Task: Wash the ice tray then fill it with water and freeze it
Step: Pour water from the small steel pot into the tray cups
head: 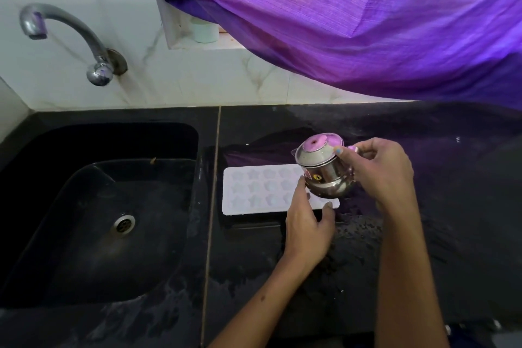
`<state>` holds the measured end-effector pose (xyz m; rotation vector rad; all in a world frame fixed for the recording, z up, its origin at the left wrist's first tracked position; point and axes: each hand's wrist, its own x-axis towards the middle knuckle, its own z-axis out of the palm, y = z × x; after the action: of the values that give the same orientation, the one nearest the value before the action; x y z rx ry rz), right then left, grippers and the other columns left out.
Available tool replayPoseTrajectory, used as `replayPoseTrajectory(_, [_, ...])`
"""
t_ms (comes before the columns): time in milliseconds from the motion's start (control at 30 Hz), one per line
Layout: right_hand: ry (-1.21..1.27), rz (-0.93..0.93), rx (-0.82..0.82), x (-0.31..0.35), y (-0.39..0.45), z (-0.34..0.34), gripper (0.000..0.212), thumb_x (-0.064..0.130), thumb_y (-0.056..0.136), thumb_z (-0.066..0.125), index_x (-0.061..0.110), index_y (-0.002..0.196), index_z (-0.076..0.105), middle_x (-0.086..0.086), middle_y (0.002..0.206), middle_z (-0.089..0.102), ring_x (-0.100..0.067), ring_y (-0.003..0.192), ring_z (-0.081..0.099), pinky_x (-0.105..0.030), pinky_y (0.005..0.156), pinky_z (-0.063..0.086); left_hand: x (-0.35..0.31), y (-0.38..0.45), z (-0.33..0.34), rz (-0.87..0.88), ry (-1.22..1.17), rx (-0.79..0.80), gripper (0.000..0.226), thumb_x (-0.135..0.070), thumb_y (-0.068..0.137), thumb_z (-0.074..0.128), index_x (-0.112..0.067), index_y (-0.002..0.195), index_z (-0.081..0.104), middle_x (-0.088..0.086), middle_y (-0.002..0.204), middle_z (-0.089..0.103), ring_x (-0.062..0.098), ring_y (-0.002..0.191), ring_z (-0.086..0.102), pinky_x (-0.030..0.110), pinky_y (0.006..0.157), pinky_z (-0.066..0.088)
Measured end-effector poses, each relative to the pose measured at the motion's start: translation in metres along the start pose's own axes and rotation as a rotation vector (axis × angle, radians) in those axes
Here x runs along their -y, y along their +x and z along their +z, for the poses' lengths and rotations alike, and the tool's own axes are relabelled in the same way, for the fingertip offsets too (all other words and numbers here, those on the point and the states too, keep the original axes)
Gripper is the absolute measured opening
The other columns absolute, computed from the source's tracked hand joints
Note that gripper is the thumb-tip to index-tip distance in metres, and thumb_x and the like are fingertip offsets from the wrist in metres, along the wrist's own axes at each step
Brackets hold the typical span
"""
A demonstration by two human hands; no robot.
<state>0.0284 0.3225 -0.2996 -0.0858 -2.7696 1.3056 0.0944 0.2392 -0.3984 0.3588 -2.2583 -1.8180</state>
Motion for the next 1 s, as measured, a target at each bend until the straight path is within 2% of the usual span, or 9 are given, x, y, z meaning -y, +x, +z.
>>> replayPoseTrajectory(133, [-0.040,-0.018,-0.006,0.007,-0.002,0.009,0.026,0.047,0.079,0.073,0.023,0.082,0.064,0.003,0.081,0.068,-0.021,0.083,0.066,-0.040,0.076,0.054,-0.001,0.001,-0.007,0.004,0.000,0.002,0.060,-0.019,0.086,0.054,-0.028,0.141,0.032,-0.017,0.130,0.049,0.004,0.120,0.044,0.030,0.103,0.040])
replayPoseTrajectory(233, [-0.090,-0.026,0.003,0.012,-0.003,0.015,0.026,0.048,0.080,0.072,0.024,0.082,0.062,0.002,0.084,0.068,-0.021,0.084,0.064,-0.034,0.070,0.046,0.001,0.002,-0.012,-0.006,0.018,0.015,0.055,-0.015,0.089,0.055,-0.031,0.138,0.036,-0.029,0.113,0.048,-0.012,0.101,0.044,0.009,0.086,0.036])
replayPoseTrajectory(300, [-0.110,-0.031,0.008,0.015,-0.004,0.018,0.025,0.048,0.081,0.071,0.025,0.082,0.061,0.001,0.085,0.068,-0.022,0.084,0.063,-0.032,0.068,0.041,0.002,0.001,-0.014,-0.012,0.029,0.020,0.053,-0.015,0.089,0.055,-0.030,0.137,0.036,-0.029,0.108,0.047,-0.020,0.093,0.043,0.005,0.079,0.034])
replayPoseTrajectory(367, [-0.118,-0.037,0.011,0.016,-0.005,0.020,0.024,0.046,0.082,0.071,0.025,0.082,0.060,0.001,0.086,0.068,-0.022,0.085,0.063,-0.031,0.068,0.040,0.001,0.001,-0.015,-0.018,0.034,0.021,0.052,-0.015,0.089,0.055,-0.030,0.137,0.037,-0.027,0.111,0.047,-0.021,0.092,0.042,0.002,0.078,0.032])
replayPoseTrajectory(600, [-0.142,-0.042,0.010,0.019,-0.007,0.022,0.027,0.043,0.082,0.072,0.027,0.071,0.054,0.000,0.085,0.067,-0.024,0.086,0.062,-0.033,0.069,0.042,0.000,0.000,-0.018,-0.028,0.032,0.037,0.052,-0.015,0.091,0.054,-0.027,0.138,0.038,-0.021,0.117,0.050,-0.009,0.103,0.041,0.014,0.089,0.036])
replayPoseTrajectory(867, [-0.178,-0.042,0.016,0.022,-0.012,0.021,0.026,0.043,0.084,0.071,0.027,0.074,0.053,0.001,0.084,0.062,-0.021,0.082,0.058,-0.032,0.067,0.039,0.003,-0.001,-0.018,-0.043,0.041,0.045,0.052,-0.018,0.091,0.055,-0.026,0.139,0.037,-0.011,0.130,0.053,0.000,0.114,0.044,0.019,0.096,0.037])
replayPoseTrajectory(1000, [-0.179,-0.042,0.014,0.023,-0.015,0.021,0.032,0.042,0.084,0.071,0.028,0.066,0.048,0.002,0.082,0.061,-0.022,0.082,0.058,-0.032,0.067,0.039,0.004,-0.002,-0.019,-0.038,0.036,0.042,0.052,-0.017,0.090,0.054,-0.026,0.139,0.038,-0.010,0.131,0.052,0.004,0.118,0.045,0.021,0.097,0.038])
